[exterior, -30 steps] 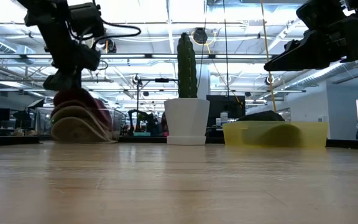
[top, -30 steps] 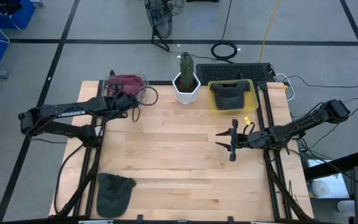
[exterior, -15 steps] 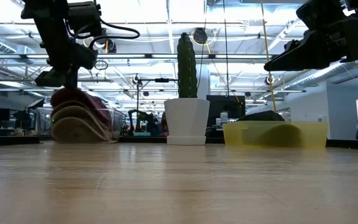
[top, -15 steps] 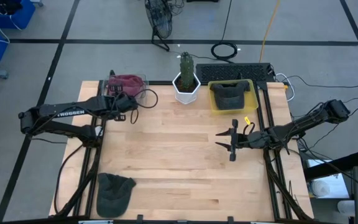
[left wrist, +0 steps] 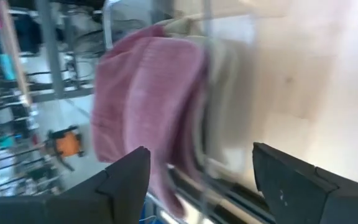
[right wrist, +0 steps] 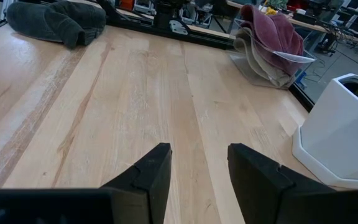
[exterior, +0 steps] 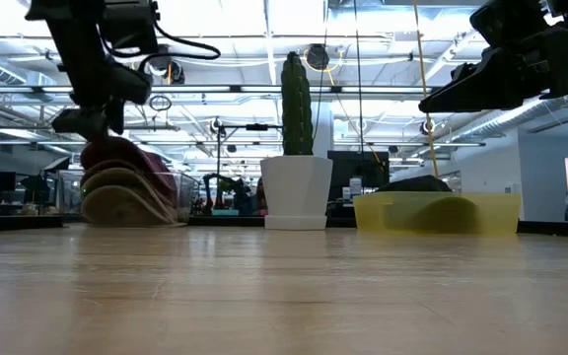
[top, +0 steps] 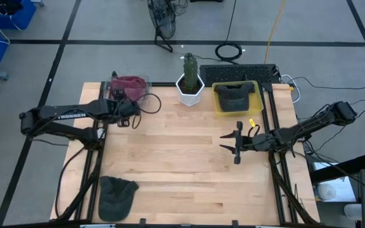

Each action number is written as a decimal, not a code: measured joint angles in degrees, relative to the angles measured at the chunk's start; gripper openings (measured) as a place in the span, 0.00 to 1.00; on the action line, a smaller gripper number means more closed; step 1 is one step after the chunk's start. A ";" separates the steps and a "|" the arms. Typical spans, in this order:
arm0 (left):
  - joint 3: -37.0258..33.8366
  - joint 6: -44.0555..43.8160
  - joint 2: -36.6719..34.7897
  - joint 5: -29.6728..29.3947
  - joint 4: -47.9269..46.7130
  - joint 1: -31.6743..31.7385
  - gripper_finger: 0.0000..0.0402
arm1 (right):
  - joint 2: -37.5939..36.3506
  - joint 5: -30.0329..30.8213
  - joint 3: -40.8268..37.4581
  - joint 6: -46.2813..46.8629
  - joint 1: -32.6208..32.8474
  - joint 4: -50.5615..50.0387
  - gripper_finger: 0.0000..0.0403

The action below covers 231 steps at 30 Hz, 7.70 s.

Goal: Pick & Place hat
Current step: Put the red cap into the transparent bin, then adjust the transparent bin on the table

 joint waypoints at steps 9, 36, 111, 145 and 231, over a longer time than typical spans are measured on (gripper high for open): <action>10.74 -17.33 0.00 13.93 -10.37 -3.93 0.60 | 0.00 0.00 0.00 0.00 0.00 0.00 0.36; 21.70 -40.57 11.77 32.89 -9.75 29.73 0.01 | 0.00 0.00 -0.02 -0.09 -0.02 0.02 0.36; 7.30 -33.54 22.23 23.77 9.83 33.59 0.02 | 9.25 0.02 -0.04 2.99 -0.04 6.45 0.36; 2.71 -30.46 19.97 13.25 5.88 30.46 0.02 | 9.27 0.02 -0.04 2.15 -0.04 8.27 0.36; 1.31 -40.31 10.45 19.80 -5.56 34.60 0.02 | 9.26 -0.03 0.00 1.41 -0.04 8.63 0.36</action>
